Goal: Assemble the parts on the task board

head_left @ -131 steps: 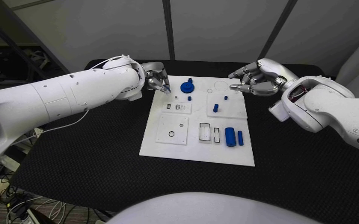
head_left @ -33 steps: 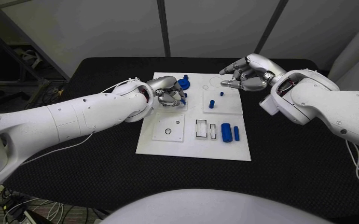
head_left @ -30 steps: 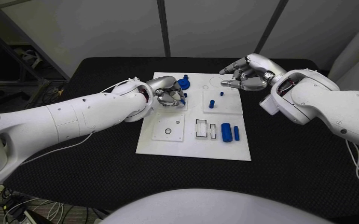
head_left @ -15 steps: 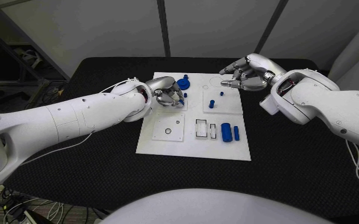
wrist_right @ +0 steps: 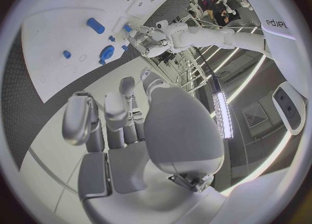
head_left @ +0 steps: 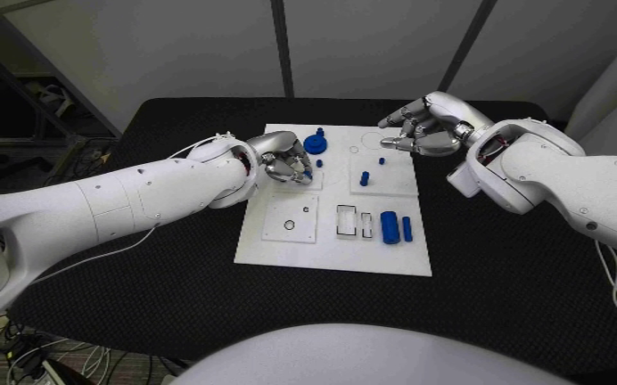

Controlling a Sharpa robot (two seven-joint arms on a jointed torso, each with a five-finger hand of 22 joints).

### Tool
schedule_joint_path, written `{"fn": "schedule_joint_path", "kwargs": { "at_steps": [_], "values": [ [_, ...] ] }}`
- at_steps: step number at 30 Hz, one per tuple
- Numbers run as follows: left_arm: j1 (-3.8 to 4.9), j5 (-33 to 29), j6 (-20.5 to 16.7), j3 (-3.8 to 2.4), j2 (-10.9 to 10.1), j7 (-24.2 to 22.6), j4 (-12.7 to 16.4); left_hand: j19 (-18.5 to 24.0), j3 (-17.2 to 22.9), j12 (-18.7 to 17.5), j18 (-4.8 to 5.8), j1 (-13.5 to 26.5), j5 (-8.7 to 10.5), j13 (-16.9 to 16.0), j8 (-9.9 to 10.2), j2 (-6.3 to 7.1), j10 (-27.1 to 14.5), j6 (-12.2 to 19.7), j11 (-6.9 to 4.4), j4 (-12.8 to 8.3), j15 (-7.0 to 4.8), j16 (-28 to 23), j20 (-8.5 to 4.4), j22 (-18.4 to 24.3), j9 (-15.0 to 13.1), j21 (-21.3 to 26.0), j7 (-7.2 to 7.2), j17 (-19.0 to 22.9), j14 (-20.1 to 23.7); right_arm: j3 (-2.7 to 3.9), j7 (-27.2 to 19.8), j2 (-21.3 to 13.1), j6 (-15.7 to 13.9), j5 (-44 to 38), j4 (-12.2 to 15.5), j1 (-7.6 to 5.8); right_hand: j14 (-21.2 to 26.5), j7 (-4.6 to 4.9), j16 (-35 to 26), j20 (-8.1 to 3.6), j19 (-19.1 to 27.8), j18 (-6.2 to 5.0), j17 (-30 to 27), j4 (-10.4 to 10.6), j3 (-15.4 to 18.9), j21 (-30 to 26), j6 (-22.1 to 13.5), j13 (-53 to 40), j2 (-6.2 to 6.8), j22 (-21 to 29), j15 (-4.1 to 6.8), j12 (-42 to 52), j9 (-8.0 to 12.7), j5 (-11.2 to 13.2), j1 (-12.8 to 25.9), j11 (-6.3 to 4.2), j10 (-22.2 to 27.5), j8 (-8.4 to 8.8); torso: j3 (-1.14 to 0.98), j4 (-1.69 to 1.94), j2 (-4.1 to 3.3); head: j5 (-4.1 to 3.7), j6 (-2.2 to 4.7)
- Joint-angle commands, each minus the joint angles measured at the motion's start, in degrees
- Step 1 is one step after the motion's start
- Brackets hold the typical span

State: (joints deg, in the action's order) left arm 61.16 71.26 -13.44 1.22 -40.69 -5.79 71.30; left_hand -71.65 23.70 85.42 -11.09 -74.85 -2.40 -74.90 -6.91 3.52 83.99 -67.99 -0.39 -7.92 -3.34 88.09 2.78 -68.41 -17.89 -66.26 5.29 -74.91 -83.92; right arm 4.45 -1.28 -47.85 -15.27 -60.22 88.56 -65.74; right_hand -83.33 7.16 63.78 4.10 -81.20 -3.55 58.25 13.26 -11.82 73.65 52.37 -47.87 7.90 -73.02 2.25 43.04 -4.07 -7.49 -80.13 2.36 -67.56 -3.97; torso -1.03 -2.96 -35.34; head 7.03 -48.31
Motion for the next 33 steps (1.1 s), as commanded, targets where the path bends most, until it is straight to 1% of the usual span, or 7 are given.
{"fn": "schedule_joint_path", "kwargs": {
  "at_steps": [1,11,14,19,22,28,33],
  "values": [
    [-0.07,-0.1,1.7,0.06,-0.2,0.8,0.1,0.2,-0.2,0.1,4.31,-0.2,-0.37,-11.9,-0.2,-0.51,3.0,-2.6,-0.17,0.0,-0.44,0.1,-0.07,0.0,-2.8,0.3,-1.81,-11.7,-5.1,0.03,-0.4,0.0,-0.3,-0.1,0.0,-0.10,-0.4,0.04,-0.1,-0.14,-0.3,-0.57,0.1,0.0,-0.2,-0.2,0.5,-0.1,-0.54,-0.1,0.08,0.2,0.0,-0.3,0.1,-0.18,-0.4,0.12,0.00,0.04,0.00,0.03,-0.02],
    [-0.07,-0.1,2.5,0.06,-1.0,1.3,0.3,0.2,-0.3,0.0,4.30,-0.2,-0.37,-11.9,-0.2,-0.49,3.0,-2.6,-0.17,-0.1,-0.45,0.1,-0.08,0.1,-2.8,0.3,-1.80,-11.7,-5.1,0.03,-0.4,0.1,-0.3,-0.1,-0.1,-0.10,-0.4,0.04,-0.1,-0.14,-0.3,-0.57,0.1,0.0,-0.2,-0.2,0.5,-0.1,-0.54,-0.1,0.08,0.2,0.0,-0.3,0.1,-0.18,-0.4,0.12,0.00,0.03,0.00,0.19,-0.01],
    [-0.07,-0.1,1.4,0.07,-1.0,0.7,0.4,0.3,-0.3,-0.2,4.28,-0.3,-0.37,-11.7,-0.1,-0.50,2.8,-2.6,-0.16,-0.2,-0.45,0.0,-0.08,0.1,-2.8,0.4,-1.78,-11.6,-5.0,0.03,-0.4,0.1,-0.3,-0.1,-0.1,-0.09,-0.4,0.04,-0.1,-0.14,-0.3,-0.57,0.1,0.0,-0.2,-0.2,0.5,-0.1,-0.54,-0.1,0.08,0.2,0.0,-0.3,0.1,-0.18,-0.4,0.12,0.00,0.02,0.00,0.26,0.09],
    [-0.07,-1.2,-1.5,0.05,-1.1,-1.4,1.0,0.6,-0.3,-4.2,4.22,-0.4,-0.37,-8.9,0.1,-0.72,0.1,-2.7,-0.09,-0.5,-0.43,-0.2,-0.09,0.3,-2.5,0.7,-1.67,-11.1,-4.8,0.03,-0.4,0.2,-0.3,-0.1,-0.1,-0.09,-0.4,0.04,-0.1,-0.14,-0.3,-0.57,0.1,0.0,-0.2,-0.2,0.5,-0.1,-0.54,-0.1,0.08,0.2,0.0,-0.3,0.1,-0.18,-0.4,0.12,0.04,-0.07,-0.01,0.23,0.26],
    [-0.07,-2.1,-3.2,-0.02,-1.3,-2.7,1.6,0.7,-0.3,-4.2,4.20,-0.5,-0.37,-8.9,0.1,-0.75,0.0,-2.7,-0.09,-0.5,-0.43,-0.3,-0.09,0.3,-2.5,0.7,-1.66,-11.0,-4.8,0.03,-0.4,0.2,-0.3,-0.1,-0.2,-0.09,-0.5,0.04,0.0,-0.15,-0.4,-0.55,0.2,0.0,-0.3,-0.1,0.6,-0.2,-0.55,-0.2,0.08,0.4,0.0,-0.3,0.2,-0.18,-0.5,0.12,0.01,-0.06,-0.01,0.11,0.36],
    [-0.07,-4.8,-6.4,-1.08,-1.9,-5.7,3.1,0.6,-0.3,-4.1,4.22,-0.5,-0.38,-9.0,0.1,-0.83,0.1,-2.7,-0.09,-0.5,-0.43,-0.3,-0.09,0.2,-2.5,0.7,-1.66,-11.0,-4.8,0.03,0.1,0.4,-0.7,-0.2,-0.3,-0.09,-0.5,0.02,0.0,-0.15,-0.4,-0.54,0.3,0.0,-0.3,-0.1,0.6,-0.2,-0.64,-0.2,0.08,0.5,0.0,-0.3,0.2,-0.19,-0.5,0.09,-0.01,-0.03,0.02,-0.01,0.58],
    [-0.07,-8.3,-8.3,-1.68,-2.8,-7.7,5.1,0.6,-0.3,-4.1,4.23,-0.5,-0.38,-9.0,0.1,-0.86,0.1,-2.8,-0.09,-0.6,-0.44,-0.3,-0.10,0.2,-2.5,0.6,-1.66,-11.0,-4.8,0.02,0.9,0.6,-1.0,-0.5,-0.1,-0.09,-0.7,-0.10,0.3,-0.21,-0.6,-0.50,0.7,-0.3,-0.8,0.1,1.5,-0.5,-1.15,-0.4,0.16,1.1,-0.1,-0.4,-0.1,-0.33,-0.8,-0.20,0.01,-0.04,-0.01,-0.12,0.98]
  ]
}}
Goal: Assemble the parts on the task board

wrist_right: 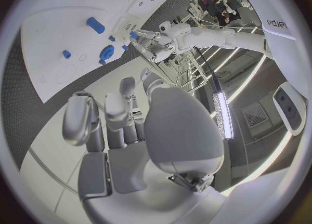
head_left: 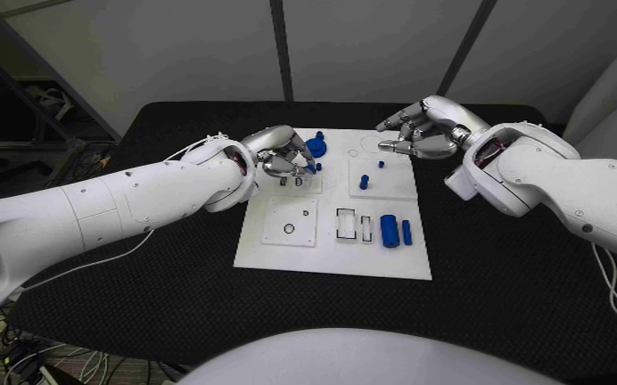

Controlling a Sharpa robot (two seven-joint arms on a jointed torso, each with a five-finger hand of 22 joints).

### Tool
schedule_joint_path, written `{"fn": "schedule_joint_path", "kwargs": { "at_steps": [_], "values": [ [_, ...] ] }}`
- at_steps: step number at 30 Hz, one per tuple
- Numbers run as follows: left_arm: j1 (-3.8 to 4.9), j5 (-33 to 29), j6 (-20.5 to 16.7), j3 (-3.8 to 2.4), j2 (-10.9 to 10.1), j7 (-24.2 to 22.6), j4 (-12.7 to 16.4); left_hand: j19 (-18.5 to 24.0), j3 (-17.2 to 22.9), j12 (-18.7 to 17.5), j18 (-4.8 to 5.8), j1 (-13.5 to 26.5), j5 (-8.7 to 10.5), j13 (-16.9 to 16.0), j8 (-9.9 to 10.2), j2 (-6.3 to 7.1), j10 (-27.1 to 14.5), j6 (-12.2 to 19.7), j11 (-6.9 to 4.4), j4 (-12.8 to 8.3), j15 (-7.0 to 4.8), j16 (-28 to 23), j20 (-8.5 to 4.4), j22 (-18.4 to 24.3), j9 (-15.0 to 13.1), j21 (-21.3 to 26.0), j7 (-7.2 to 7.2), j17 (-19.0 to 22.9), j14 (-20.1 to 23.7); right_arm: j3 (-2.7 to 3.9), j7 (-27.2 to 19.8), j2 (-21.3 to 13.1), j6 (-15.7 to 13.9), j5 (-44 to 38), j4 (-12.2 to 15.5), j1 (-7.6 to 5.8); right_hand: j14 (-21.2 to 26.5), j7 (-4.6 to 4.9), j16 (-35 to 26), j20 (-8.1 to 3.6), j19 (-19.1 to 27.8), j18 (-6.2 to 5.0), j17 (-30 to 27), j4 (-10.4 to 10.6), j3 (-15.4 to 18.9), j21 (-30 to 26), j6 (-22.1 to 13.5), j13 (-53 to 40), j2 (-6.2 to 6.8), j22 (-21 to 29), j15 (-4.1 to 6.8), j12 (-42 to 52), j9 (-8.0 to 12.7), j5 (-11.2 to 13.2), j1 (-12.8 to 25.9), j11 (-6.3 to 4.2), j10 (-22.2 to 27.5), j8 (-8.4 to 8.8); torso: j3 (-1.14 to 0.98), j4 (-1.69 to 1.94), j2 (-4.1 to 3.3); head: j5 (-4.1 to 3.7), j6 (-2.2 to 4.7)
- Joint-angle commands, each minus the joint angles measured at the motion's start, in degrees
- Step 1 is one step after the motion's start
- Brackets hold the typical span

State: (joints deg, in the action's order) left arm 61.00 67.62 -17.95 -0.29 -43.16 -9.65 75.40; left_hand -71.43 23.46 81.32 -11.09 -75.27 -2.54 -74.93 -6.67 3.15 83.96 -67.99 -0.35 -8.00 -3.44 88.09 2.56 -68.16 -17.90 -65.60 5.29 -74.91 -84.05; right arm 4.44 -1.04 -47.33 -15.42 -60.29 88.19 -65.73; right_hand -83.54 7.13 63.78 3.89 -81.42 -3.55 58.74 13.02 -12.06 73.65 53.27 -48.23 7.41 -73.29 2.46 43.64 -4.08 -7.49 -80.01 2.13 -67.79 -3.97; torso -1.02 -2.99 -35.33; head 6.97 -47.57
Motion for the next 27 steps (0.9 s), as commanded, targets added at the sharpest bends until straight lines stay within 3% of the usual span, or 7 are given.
{"fn": "schedule_joint_path", "kwargs": {
  "at_steps": [1,4,6,10,17,22,27],
  "values": [
    [0.09,-5.8,-4.0,-0.22,-0.6,-4.1,1.3,0.4,0.0,0.0,4.23,-0.1,-0.24,-9.0,-0.2,-0.48,0.2,-2.8,-0.13,-0.5,-0.33,-0.3,0.12,-0.1,-2.5,0.0,-1.66,-11.0,-4.7,0.03,0.8,0.1,-0.8,-0.7,0.5,-0.10,-0.6,-0.12,0.6,-0.03,-0.5,-0.43,0.6,-0.3,-0.8,0.3,1.0,-0.4,-0.91,-0.5,0.01,0.8,-0.2,-0.4,-0.5,-0.17,-0.8,-0.33,-0.01,0.00,-0.03,-0.13,0.38],
    [0.08,-9.3,-4.2,-0.32,-1.2,-4.7,2.3,0.4,0.0,0.0,4.21,-0.1,-0.24,-8.9,-0.2,-0.51,0.2,-2.8,-0.13,-0.5,-0.33,-0.3,0.12,0.0,-2.5,0.0,-1.66,-10.9,-4.7,0.01,1.5,0.1,-0.5,-2.1,1.1,-0.10,-1.7,-0.26,3.9,-0.26,-2.3,0.33,4.4,-1.4,-1.7,3.5,2.3,-2.8,-1.46,-3.7,0.25,3.8,-0.3,-1.2,-1.4,-0.36,-2.5,-0.61,-0.05,0.02,-0.04,-0.33,0.59],
    [0.07,-13.0,-4.1,-0.35,-1.6,-5.2,2.9,0.4,0.0,0.0,4.21,-0.1,-0.24,-9.0,-0.2,-0.52,0.2,-2.8,-0.13,-0.5,-0.33,-0.3,0.12,0.0,-2.5,0.1,-1.66,-10.9,-4.7,-0.11,2.5,0.3,-0.1,-4.5,1.6,-0.09,-2.8,-0.33,7.7,-0.45,-4.2,1.23,8.7,-2.3,-2.7,7.3,2.8,-5.8,-1.67,-7.5,0.42,7.5,-0.2,-4.6,-2.0,-0.43,-4.5,-0.45,-0.04,0.01,-0.03,-0.40,0.70],
    [-0.04,-21.3,-3.5,-0.37,-2.1,-6.1,3.7,0.5,0.0,0.0,4.18,-0.1,-0.23,-9.0,-0.2,-0.58,0.2,-2.8,-0.13,-0.5,-0.34,-0.4,0.12,0.1,-2.5,0.2,-1.65,-10.7,-4.6,-0.54,5.6,1.1,0.5,-10.0,2.8,-0.06,-3.7,-0.15,12.1,-0.56,-6.3,2.33,13.5,-4.6,-5.1,11.7,3.1,-11.7,-2.34,-12.0,0.44,14.2,0.1,-7.1,-3.3,-0.60,-7.6,0.09,-0.06,0.02,-0.03,-1.00,1.67],
    [-0.31,-29.9,-2.3,-0.37,-2.1,-6.9,4.2,0.6,0.0,-0.1,4.14,-0.1,-0.23,-8.9,-0.1,-0.66,0.1,-2.8,-0.12,-0.5,-0.34,-0.5,0.11,0.2,-2.4,0.3,-1.64,-10.5,-4.5,-1.86,13.9,3.6,3.5,-18.6,4.6,0.02,-3.6,0.25,14.1,-0.36,-7.1,2.80,15.6,-8.6,-10.5,13.7,2.2,-16.0,-2.18,-14.0,0.10,19.0,0.4,-15.7,-3.1,-0.09,-9.2,0.36,-0.02,-0.03,-0.04,-1.67,2.56],
    [-0.43,-32.1,-2.0,-0.37,-2.0,-7.2,4.4,0.7,0.1,-0.1,4.12,-0.1,-0.23,-8.9,-0.1,-0.74,0.1,-2.7,-0.11,-0.5,-0.35,-0.6,0.11,0.2,-2.4,0.4,-1.62,-10.5,-4.5,-2.63,18.8,5.4,4.0,-21.3,5.5,0.16,-3.6,0.45,15.0,-0.12,-7.6,3.08,16.5,-10.7,-13.7,14.8,1.0,-18.5,-1.77,-15.1,-0.13,21.7,0.4,-17.4,-0.8,-0.02,-10.3,0.30,-0.06,0.02,-0.05,-1.98,2.88],
    [-0.49,-32.8,-2.0,-0.37,-2.0,-7.3,4.5,0.7,0.1,-0.1,4.12,-0.1,-0.23,-8.9,-0.1,-0.75,0.1,-2.7,-0.11,-0.5,-0.35,-0.6,0.11,0.2,-2.4,0.4,-1.62,-10.4,-4.5,-2.88,21.7,7.1,3.1,-22.2,5.7,0.38,-3.6,0.67,15.5,0.05,-8.0,3.25,16.9,-12.3,-15.7,15.4,0.4,-20.4,-1.41,-15.7,-0.25,23.7,0.4,-20.2,0.7,0.26,-11.1,0.35,-0.01,0.03,-0.08,-2.19,3.02]
  ]
}}
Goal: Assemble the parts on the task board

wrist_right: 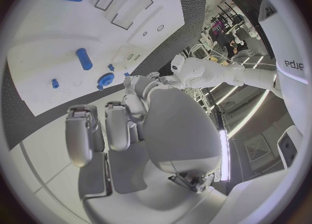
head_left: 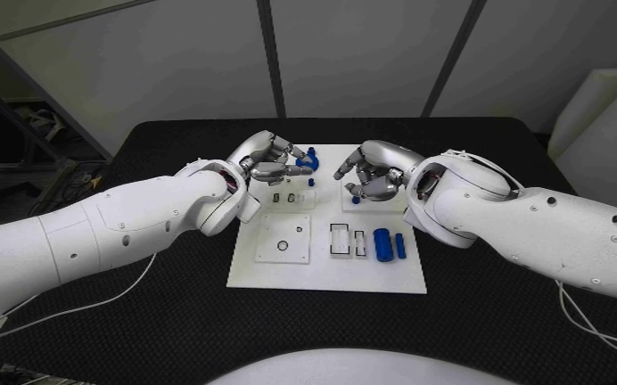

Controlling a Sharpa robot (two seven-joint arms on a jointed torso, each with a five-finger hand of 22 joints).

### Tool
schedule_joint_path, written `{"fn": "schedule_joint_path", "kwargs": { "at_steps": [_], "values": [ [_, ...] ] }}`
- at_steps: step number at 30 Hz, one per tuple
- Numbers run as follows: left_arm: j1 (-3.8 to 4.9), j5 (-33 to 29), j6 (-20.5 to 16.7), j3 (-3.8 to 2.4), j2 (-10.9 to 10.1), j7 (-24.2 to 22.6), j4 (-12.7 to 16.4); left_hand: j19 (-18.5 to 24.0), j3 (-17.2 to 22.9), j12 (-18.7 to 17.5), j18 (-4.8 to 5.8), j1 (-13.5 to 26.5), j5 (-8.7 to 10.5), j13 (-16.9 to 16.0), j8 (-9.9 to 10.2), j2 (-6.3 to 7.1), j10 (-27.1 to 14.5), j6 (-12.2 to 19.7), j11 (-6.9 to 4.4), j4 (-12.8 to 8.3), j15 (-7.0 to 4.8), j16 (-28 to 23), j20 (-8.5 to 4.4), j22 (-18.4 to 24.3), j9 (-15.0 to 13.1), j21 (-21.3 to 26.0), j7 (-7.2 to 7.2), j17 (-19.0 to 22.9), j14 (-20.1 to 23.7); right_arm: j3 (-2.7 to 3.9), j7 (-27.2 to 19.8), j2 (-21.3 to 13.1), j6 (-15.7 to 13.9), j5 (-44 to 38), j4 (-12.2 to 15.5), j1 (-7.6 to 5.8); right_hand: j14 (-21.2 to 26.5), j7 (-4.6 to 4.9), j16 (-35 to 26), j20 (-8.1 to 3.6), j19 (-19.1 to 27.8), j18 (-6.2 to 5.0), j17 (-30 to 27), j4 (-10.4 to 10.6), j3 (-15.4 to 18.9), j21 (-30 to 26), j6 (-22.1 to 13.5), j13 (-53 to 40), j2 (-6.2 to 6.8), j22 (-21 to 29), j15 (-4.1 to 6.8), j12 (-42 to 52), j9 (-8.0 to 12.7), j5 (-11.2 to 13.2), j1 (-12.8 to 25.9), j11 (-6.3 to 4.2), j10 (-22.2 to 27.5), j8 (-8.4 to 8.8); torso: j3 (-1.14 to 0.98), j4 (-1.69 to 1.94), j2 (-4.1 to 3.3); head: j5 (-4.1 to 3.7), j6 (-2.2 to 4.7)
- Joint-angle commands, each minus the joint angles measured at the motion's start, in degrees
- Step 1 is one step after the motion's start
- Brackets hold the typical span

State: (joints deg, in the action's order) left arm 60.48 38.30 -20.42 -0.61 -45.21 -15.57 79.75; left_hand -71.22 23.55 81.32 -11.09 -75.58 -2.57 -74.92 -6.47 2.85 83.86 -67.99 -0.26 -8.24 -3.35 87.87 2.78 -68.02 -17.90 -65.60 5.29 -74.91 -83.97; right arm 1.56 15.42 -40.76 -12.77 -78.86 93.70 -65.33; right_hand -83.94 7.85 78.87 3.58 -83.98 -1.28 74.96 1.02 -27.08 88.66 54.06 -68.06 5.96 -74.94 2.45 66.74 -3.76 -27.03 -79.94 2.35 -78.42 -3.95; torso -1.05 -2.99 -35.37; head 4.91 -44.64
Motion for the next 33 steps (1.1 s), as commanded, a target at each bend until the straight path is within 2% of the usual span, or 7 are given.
{"fn": "schedule_joint_path", "kwargs": {
  "at_steps": [1,14,23,25,29,33],
  "values": [
    [0.02,-3.5,0.5,-0.06,0.1,-1.4,0.2,0.5,0.0,-0.1,4.12,0.2,-0.21,-8.9,-0.3,-0.49,0.2,-2.7,-0.20,-0.3,-0.44,-0.3,-0.11,0.1,-2.4,0.4,-1.61,-10.4,-4.6,-0.02,5.4,0.8,0.3,-3.7,0.2,0.01,-3.2,-0.04,0.5,0.38,-5.5,1.00,0.7,-0.5,-0.9,0.4,-0.5,-0.7,0.05,-14.2,-0.26,0.8,0.1,-0.8,0.9,0.05,-0.6,0.32,0.02,0.03,-0.03,-0.14,0.10],
    [-0.03,-0.8,1.1,-0.04,0.4,-1.4,0.7,0.5,0.0,-0.1,4.13,0.1,-0.21,-8.9,-0.3,-0.51,0.2,-2.7,-0.19,-0.3,-0.45,-0.3,-0.11,0.1,-2.4,0.3,-1.59,-10.4,-4.6,-0.10,6.4,4.1,-1.7,-3.8,-1.2,0.14,-3.3,0.02,1.0,0.47,-5.9,1.24,1.2,-2.2,-2.8,1.2,-0.5,-2.5,-0.12,-14.9,-0.32,2.6,0.0,-2.9,2.6,0.11,-1.3,0.23,0.04,0.05,-0.03,-0.31,0.01],
    [-0.07,3.3,0.6,-0.04,0.8,-1.3,0.7,0.5,0.0,-0.2,4.13,0.1,-0.21,-8.9,-0.2,-0.50,0.2,-2.7,-0.18,-0.4,-0.45,-0.3,-0.12,0.0,-2.4,0.3,-1.57,-10.5,-4.6,-0.11,6.0,5.3,-2.0,-3.6,-1.3,0.18,-3.3,0.02,1.2,0.49,-6.0,1.28,1.4,-2.4,-3.0,1.3,-0.3,-2.7,-0.17,-15.1,-0.33,2.9,0.0,-3.0,2.9,0.12,-1.4,0.18,-0.04,-0.02,-0.02,-0.34,-0.12],
    [-0.09,4.0,0.5,-0.04,0.9,-1.2,0.8,0.5,0.0,-0.2,4.13,0.1,-0.21,-8.9,-0.2,-0.50,0.2,-2.7,-0.18,-0.4,-0.45,-0.3,-0.12,0.0,-2.4,0.3,-1.57,-10.5,-4.6,-0.11,6.0,5.5,-2.1,-3.6,-1.3,0.18,-3.3,0.02,1.2,0.49,-6.0,1.28,1.4,-2.4,-3.0,1.3,-0.3,-2.8,-0.17,-15.1,-0.34,3.0,0.0,-3.0,3.0,0.12,-1.5,0.18,0.01,0.00,0.01,-0.39,-0.12],
    [-0.10,4.7,0.4,-0.04,1.1,-1.0,0.8,0.5,0.0,-0.2,4.13,0.1,-0.21,-8.9,-0.2,-0.50,0.2,-2.7,-0.18,-0.4,-0.45,-0.3,-0.12,0.0,-2.4,0.3,-1.57,-10.5,-4.6,-0.11,6.0,5.6,-2.1,-3.6,-1.3,0.19,-3.3,0.03,1.2,0.50,-6.0,1.28,1.4,-2.4,-3.0,1.3,-0.3,-2.9,-0.17,-15.1,-0.34,3.1,0.0,-3.0,3.1,0.13,-1.5,0.19,0.04,0.01,0.01,-0.32,-0.14],
    [-0.11,5.0,0.3,-0.04,1.1,-0.8,0.8,0.4,0.0,-0.2,4.16,0.1,-0.21,-8.8,-0.2,-0.50,0.2,-2.7,-0.18,-0.4,-0.45,-0.3,-0.12,-0.1,-2.4,0.2,-1.55,-10.6,-4.6,-0.11,6.0,5.6,-2.2,-3.5,-1.2,0.19,-3.3,0.03,1.3,0.51,-6.0,1.28,1.6,-2.5,-3.1,1.3,-0.3,-3.1,-0.19,-15.1,-0.35,3.3,0.0,-3.0,3.3,0.13,-1.6,0.19,-0.01,-0.02,0.01,-0.30,-0.26]
  ]
}}
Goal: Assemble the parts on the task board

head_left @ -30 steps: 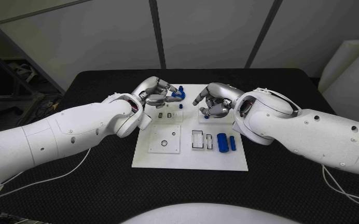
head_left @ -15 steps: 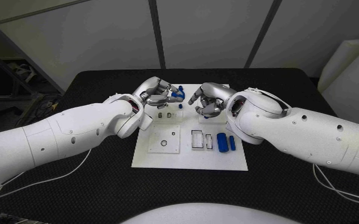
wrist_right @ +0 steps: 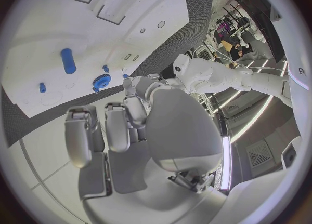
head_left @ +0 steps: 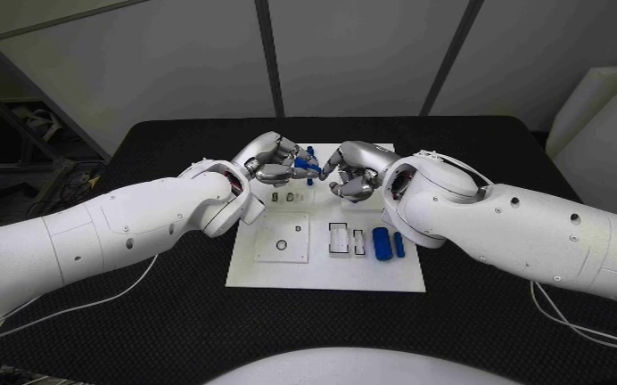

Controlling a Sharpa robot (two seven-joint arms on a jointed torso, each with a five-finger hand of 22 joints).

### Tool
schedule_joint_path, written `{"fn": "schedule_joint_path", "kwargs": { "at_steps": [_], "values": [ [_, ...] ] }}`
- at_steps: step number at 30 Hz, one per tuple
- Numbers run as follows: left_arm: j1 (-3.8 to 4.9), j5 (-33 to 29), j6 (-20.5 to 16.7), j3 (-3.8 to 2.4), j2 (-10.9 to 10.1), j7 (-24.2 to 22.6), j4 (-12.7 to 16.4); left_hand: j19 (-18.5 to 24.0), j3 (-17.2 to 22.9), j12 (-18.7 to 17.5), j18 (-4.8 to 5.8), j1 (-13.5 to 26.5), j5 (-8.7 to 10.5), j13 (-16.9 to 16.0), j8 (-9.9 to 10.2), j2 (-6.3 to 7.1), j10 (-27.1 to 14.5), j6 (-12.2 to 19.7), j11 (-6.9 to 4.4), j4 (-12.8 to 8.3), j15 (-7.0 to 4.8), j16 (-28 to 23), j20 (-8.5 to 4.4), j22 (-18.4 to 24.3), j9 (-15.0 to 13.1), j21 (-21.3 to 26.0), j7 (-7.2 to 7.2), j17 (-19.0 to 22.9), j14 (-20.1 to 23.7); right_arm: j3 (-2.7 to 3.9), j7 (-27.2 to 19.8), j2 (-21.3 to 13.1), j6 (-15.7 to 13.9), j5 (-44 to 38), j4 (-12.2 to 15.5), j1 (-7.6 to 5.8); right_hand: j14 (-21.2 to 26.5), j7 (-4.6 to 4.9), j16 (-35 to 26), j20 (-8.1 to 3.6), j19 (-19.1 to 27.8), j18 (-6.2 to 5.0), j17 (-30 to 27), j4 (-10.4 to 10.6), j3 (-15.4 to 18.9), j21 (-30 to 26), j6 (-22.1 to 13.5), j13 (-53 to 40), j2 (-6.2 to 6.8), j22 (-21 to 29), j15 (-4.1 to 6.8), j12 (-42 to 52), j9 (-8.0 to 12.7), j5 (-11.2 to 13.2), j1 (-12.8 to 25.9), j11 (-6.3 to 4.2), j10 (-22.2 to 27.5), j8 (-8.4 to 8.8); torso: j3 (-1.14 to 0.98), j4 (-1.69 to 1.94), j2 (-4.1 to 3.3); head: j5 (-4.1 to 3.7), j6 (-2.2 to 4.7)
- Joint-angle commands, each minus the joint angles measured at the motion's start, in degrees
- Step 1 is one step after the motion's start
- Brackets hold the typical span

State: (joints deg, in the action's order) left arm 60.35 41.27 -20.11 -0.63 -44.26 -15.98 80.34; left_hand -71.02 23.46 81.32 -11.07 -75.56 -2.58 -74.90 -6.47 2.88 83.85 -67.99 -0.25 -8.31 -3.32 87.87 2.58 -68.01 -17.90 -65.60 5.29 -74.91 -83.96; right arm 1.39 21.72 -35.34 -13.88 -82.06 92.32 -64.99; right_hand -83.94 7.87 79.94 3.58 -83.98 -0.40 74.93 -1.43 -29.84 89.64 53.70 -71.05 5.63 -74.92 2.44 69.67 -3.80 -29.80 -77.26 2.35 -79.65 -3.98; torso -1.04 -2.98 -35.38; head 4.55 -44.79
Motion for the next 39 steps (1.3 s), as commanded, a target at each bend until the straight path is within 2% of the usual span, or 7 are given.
{"fn": "schedule_joint_path", "kwargs": {
  "at_steps": [1,6,16,29,39],
  "values": [
    [0.02,2.1,0.0,-0.02,0.2,-0.3,0.2,0.2,0.1,-0.2,4.14,0.0,-0.20,-8.9,-0.2,-0.53,0.2,-2.7,-0.18,-0.4,-0.47,-0.3,0.09,-0.1,-2.4,0.2,-1.55,-10.6,-4.6,0.07,-0.3,0.1,-1.1,-0.3,0.2,-0.14,-3.3,0.01,0.2,0.51,-6.0,0.40,1.6,0.0,-0.3,0.4,0.1,-0.1,0.14,-15.1,-0.34,0.4,0.0,-0.3,0.6,0.13,-0.4,0.22,-0.05,-0.04,0.02,0.02,-0.11],
    [0.01,2.6,0.1,-0.02,0.2,-0.1,0.2,0.2,0.1,-0.2,4.14,0.0,-0.20,-8.9,-0.2,-0.53,0.2,-2.7,-0.18,-0.4,-0.47,-0.3,0.09,-0.1,-2.4,0.2,-1.55,-10.6,-4.6,0.06,-0.3,0.2,-1.1,-0.4,0.2,-0.14,-3.4,0.00,0.3,0.51,-6.0,0.40,1.7,-0.1,-0.3,0.4,0.1,-0.3,0.15,-15.1,-0.34,0.6,0.0,-0.3,0.7,0.13,-0.5,0.23,0.03,0.00,-0.01,-0.02,-0.09],
    [0.01,3.8,0.0,-0.03,0.2,0.9,0.3,0.2,0.1,-0.2,4.14,0.0,-0.20,-8.9,-0.2,-0.53,0.2,-2.7,-0.18,-0.4,-0.47,-0.3,0.09,-0.1,-2.4,0.2,-1.55,-10.6,-4.6,0.06,-0.5,0.3,-1.8,-1.1,0.3,-0.14,-3.4,0.01,0.5,0.52,-6.0,0.40,1.8,-0.2,-0.3,0.4,0.1,-0.6,0.16,-15.1,-0.35,0.8,0.0,-0.2,1.0,0.13,-0.6,0.25,0.00,-0.01,0.00,0.03,-0.22],
    [0.01,6.1,0.6,-0.03,0.5,2.9,0.2,0.3,-0.2,-0.6,4.11,0.2,-0.18,-8.6,0.0,-0.42,-0.1,-2.5,-0.08,-0.5,-0.41,-0.4,0.11,0.0,-2.2,0.4,-1.44,-10.3,-4.5,0.06,-0.9,0.4,-4.3,-3.4,0.7,-0.13,-3.5,0.00,0.6,0.54,-6.0,0.40,2.0,-0.3,-0.3,0.4,0.1,-0.9,0.21,-15.1,-0.36,1.2,0.0,-0.2,1.3,0.13,-0.8,0.28,-0.01,-0.01,0.04,-0.12,-0.25],
    [0.01,6.7,0.7,-0.03,0.6,3.4,0.1,0.4,-0.2,-0.7,4.10,0.2,-0.18,-8.5,0.1,-0.45,-0.2,-2.4,-0.05,-0.5,-0.39,-0.4,0.13,0.1,-2.1,0.4,-1.41,-10.3,-4.5,0.06,-1.1,0.5,-4.4,-4.1,1.1,-0.11,-3.5,0.00,0.7,0.54,-6.0,0.40,2.1,-0.3,-0.3,0.4,0.1,-1.0,0.22,-15.1,-0.36,1.3,0.0,-0.1,1.3,0.13,-0.8,0.28,0.00,-0.02,0.02,-0.14,-0.20]
  ]
}}
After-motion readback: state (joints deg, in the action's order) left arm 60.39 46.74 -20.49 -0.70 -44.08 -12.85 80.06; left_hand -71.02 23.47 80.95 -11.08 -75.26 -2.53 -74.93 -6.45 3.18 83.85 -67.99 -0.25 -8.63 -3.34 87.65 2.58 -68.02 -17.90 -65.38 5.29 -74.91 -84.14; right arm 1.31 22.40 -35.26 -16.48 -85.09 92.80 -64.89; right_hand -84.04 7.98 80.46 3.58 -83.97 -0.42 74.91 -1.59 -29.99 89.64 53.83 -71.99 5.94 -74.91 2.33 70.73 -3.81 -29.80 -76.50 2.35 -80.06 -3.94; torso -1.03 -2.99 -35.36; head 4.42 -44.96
